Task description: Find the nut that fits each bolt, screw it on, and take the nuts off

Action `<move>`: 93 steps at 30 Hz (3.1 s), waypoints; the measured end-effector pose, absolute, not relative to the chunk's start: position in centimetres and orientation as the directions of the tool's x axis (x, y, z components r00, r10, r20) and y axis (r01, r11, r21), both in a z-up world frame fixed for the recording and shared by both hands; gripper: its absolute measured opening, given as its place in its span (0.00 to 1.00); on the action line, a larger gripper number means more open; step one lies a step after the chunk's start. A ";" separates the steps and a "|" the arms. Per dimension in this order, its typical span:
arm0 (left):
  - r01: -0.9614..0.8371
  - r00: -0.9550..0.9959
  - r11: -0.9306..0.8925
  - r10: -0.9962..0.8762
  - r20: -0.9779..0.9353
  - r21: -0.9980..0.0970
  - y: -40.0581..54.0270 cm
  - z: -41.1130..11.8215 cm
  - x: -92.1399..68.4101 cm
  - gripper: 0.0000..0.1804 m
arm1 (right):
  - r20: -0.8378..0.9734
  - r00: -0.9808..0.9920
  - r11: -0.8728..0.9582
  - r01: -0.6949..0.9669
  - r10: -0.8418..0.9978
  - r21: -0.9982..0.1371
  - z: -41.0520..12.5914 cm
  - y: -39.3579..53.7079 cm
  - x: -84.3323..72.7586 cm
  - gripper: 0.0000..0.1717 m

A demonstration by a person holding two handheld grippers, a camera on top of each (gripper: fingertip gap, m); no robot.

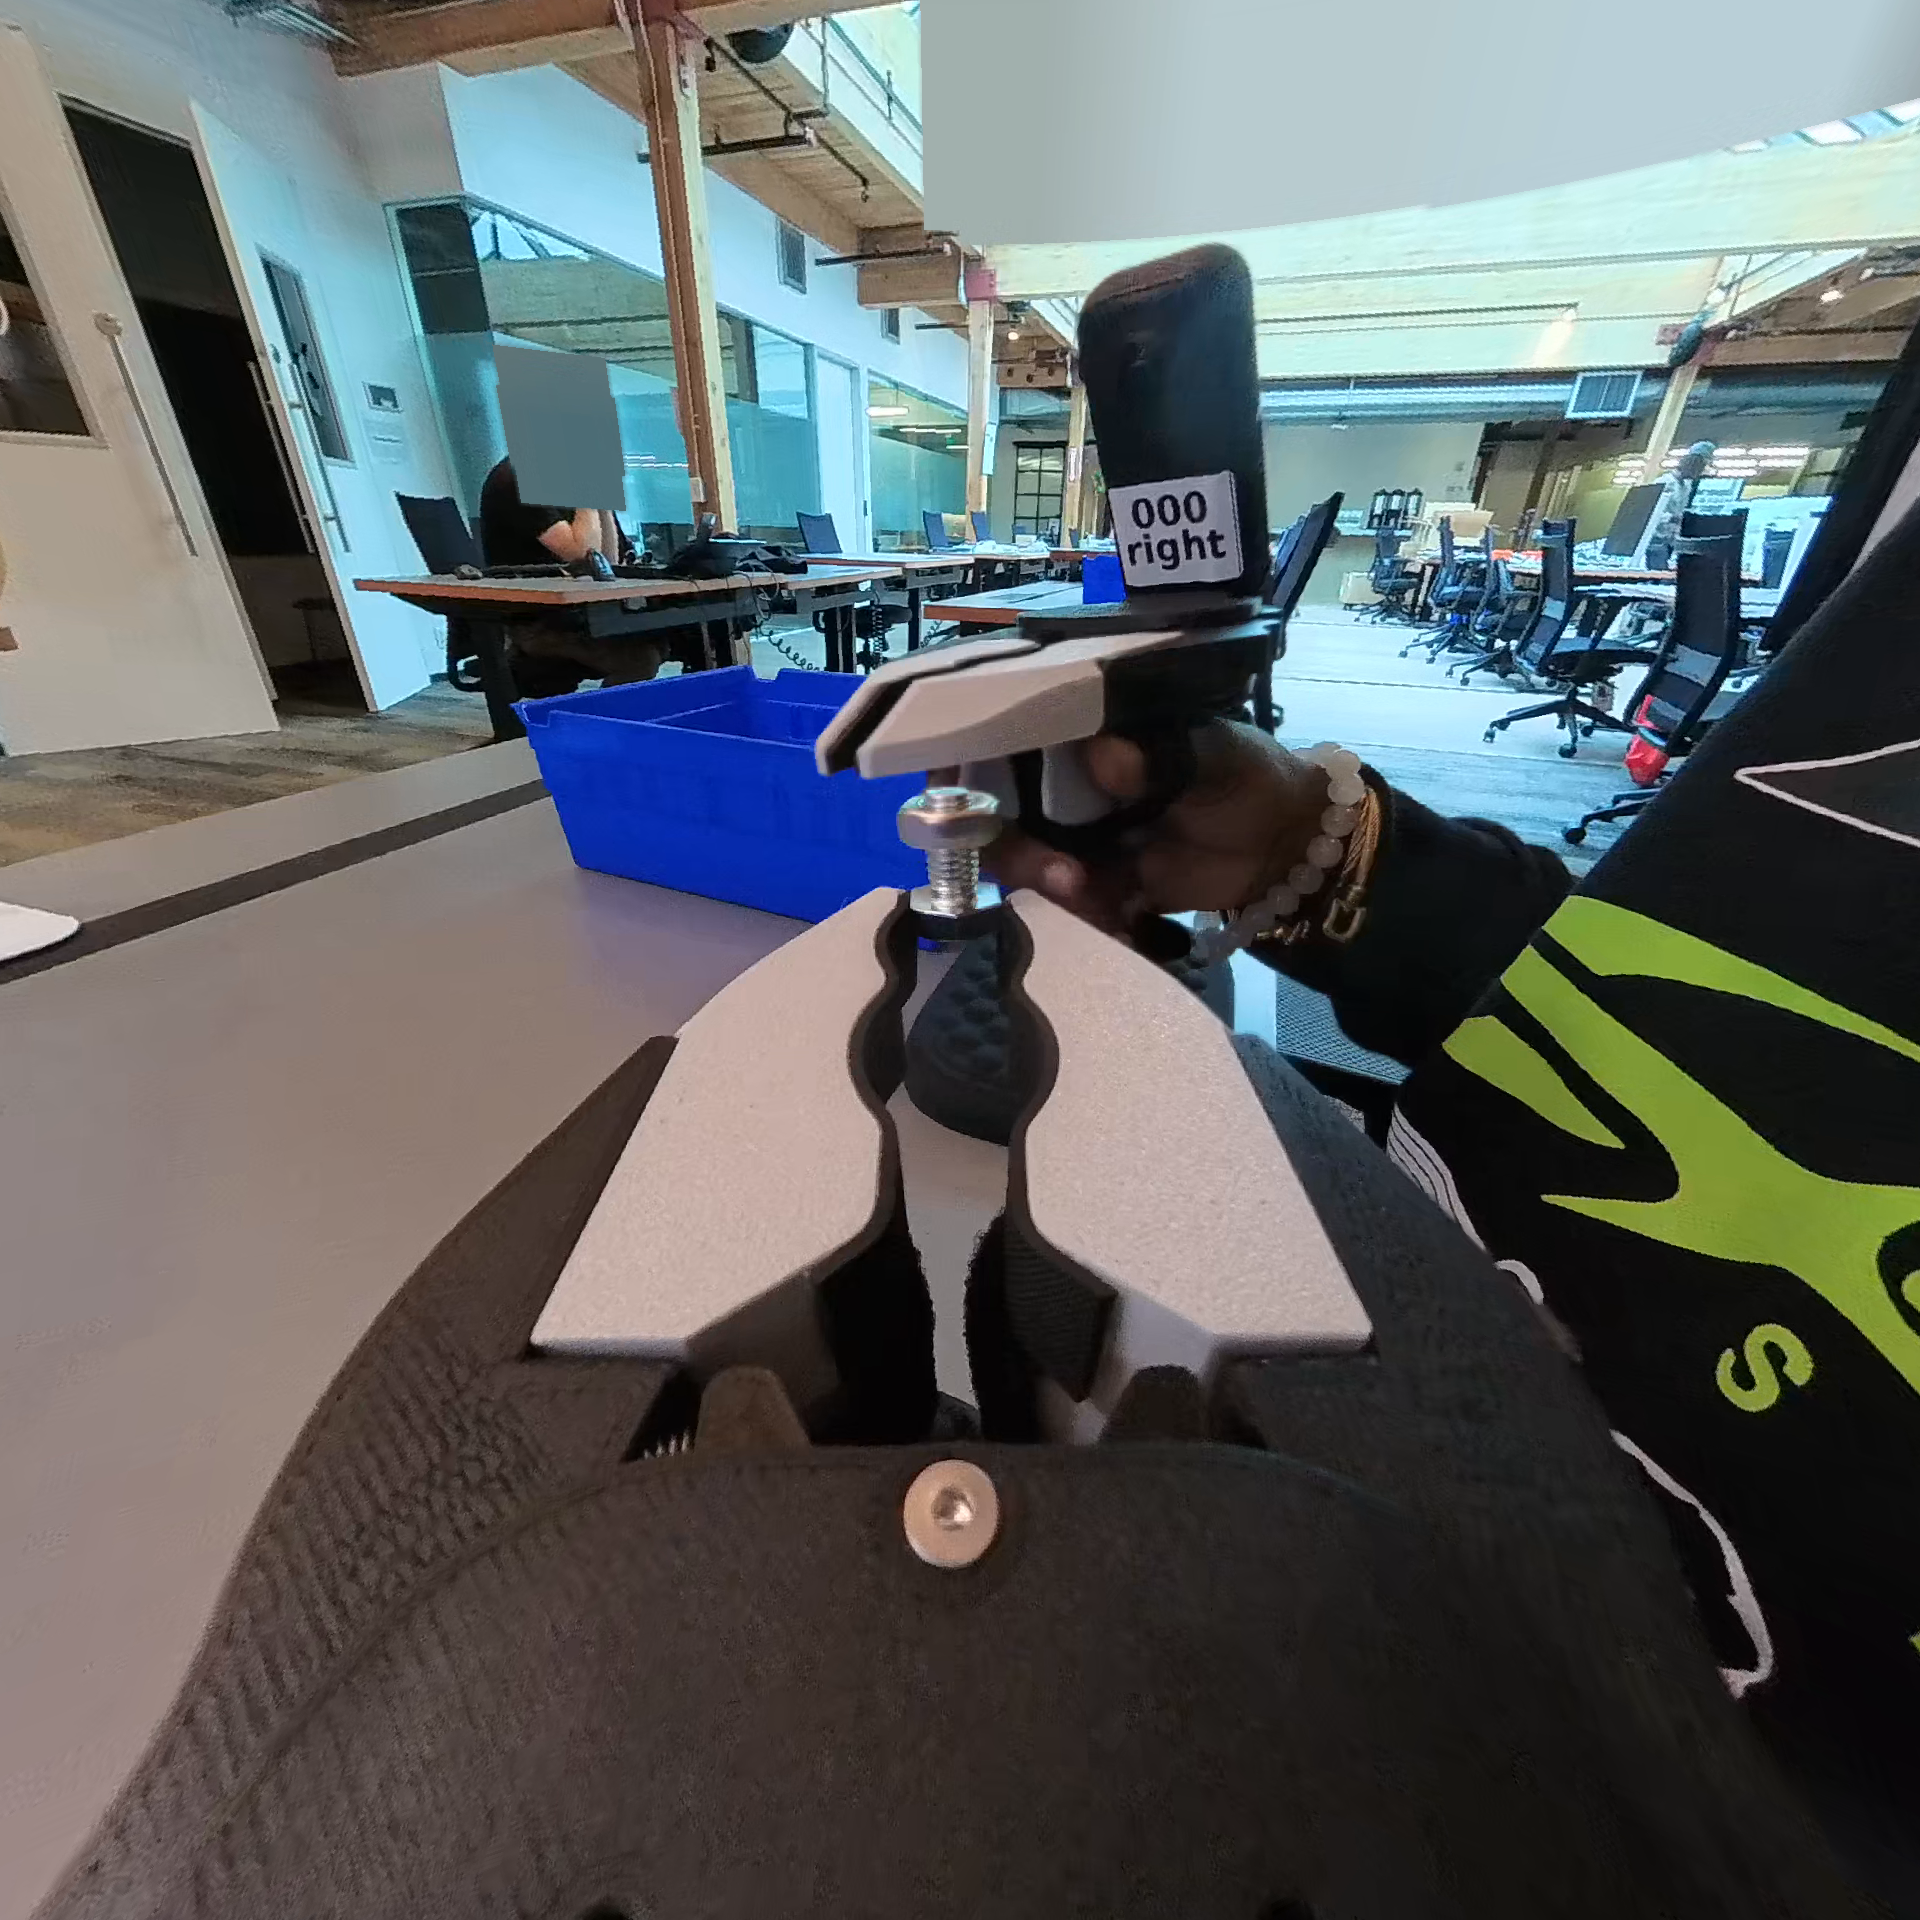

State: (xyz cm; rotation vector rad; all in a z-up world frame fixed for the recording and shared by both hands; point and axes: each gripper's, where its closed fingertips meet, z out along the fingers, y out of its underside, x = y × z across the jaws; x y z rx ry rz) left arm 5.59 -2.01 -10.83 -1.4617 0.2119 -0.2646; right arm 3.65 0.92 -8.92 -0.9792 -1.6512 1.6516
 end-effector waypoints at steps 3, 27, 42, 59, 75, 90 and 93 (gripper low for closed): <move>0.049 0.953 0.086 -0.304 0.020 -0.995 -1.9 -10.9 5.6 0.08 | -0.085 -0.576 -0.057 0.066 0.813 -0.996 -8.4 0.5 4.1 0.06; 0.035 0.958 0.098 -0.287 0.005 -0.995 -2.2 -10.9 5.3 0.08 | -0.072 -0.563 -0.024 0.091 0.823 -0.996 -9.2 0.2 3.5 0.05; -0.017 0.969 0.059 -0.244 -0.031 -0.998 -1.6 -11.6 5.2 0.08 | -0.070 -0.688 -0.016 0.084 0.723 -0.996 -8.4 -4.2 3.7 0.17; 0.003 0.967 0.067 -0.254 -0.015 -0.998 -1.7 -11.5 5.1 0.08 | -0.073 -0.662 -0.025 0.082 0.746 -0.996 -8.3 -2.2 4.3 0.12; -0.057 0.956 0.034 -0.285 -0.065 -0.998 -1.6 -12.1 5.9 0.08 | 0.002 -0.732 0.119 0.107 0.681 -0.987 -9.4 -4.3 4.6 0.08; 0.019 0.945 0.065 -0.328 -0.003 -0.998 -2.0 -11.6 6.1 0.08 | -0.015 -0.733 0.049 0.065 0.680 -0.997 -8.4 -3.3 5.2 0.12; -0.011 0.955 0.034 -0.295 -0.020 -0.999 -1.7 -12.1 5.8 0.08 | -0.014 -0.726 0.071 0.087 0.687 -0.994 -8.7 -3.8 4.9 0.14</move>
